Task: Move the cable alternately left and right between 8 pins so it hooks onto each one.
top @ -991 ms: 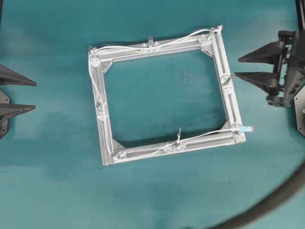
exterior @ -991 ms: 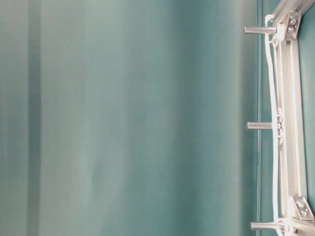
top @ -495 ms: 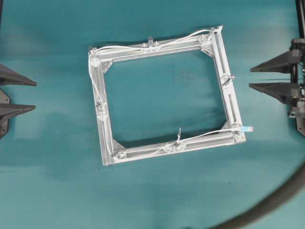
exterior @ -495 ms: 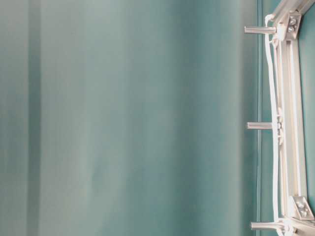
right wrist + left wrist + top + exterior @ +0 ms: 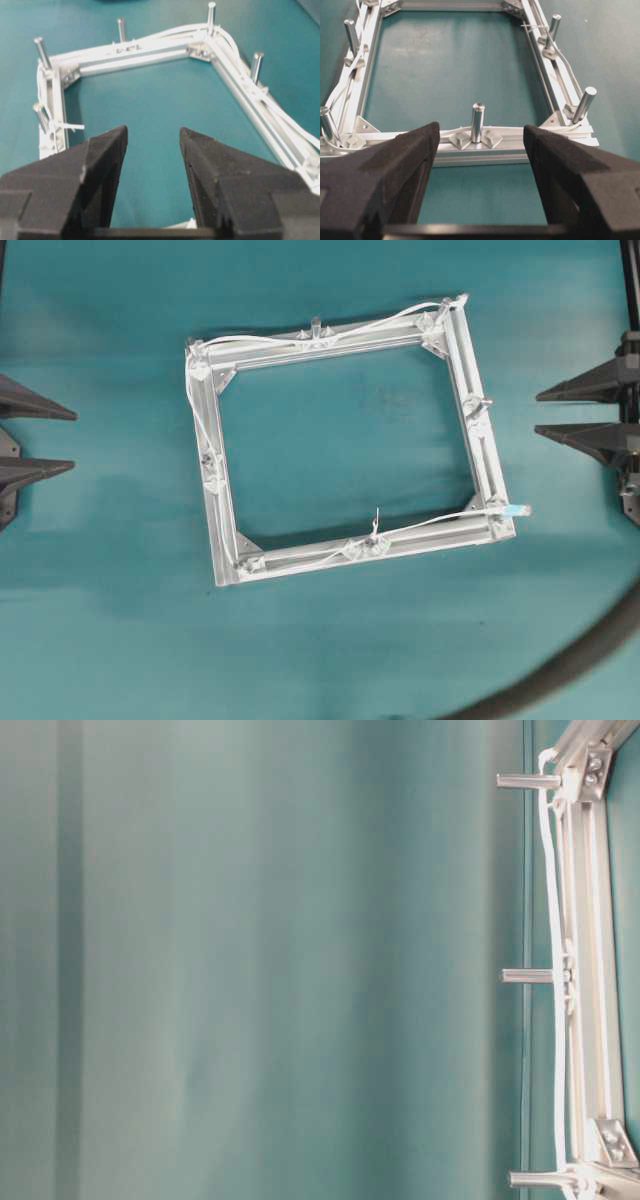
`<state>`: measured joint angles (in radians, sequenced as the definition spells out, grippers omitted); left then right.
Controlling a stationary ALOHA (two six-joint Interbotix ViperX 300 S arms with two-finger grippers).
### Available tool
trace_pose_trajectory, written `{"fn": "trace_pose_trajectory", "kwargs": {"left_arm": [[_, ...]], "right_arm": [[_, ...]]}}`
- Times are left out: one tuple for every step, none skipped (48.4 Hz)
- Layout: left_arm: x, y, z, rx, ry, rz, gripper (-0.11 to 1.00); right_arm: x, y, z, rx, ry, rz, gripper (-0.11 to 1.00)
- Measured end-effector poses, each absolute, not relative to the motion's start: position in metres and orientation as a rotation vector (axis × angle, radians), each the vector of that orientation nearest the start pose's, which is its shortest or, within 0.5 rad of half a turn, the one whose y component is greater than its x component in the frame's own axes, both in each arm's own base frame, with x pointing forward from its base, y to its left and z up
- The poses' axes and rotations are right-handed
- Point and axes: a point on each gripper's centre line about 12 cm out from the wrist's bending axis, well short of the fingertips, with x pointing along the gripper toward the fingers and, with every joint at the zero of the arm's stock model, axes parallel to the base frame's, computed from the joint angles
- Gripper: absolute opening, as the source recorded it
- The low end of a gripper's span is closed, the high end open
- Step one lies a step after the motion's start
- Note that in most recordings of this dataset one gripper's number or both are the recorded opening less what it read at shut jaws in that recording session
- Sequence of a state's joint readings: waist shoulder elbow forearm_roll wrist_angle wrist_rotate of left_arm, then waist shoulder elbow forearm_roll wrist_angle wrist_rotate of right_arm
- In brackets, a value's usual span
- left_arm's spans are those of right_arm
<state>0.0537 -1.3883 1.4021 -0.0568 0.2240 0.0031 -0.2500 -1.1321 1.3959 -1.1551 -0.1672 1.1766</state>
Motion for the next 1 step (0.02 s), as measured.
{"fn": "trace_pose_trajectory", "kwargs": {"left_arm": [[0.1306, 0.0055, 0.2081, -0.06, 0.236, 0.047, 0.69]], "right_arm": [[0.1573, -0.0214, 0.2071, 0.066, 0.19, -0.098, 0.47]]}}
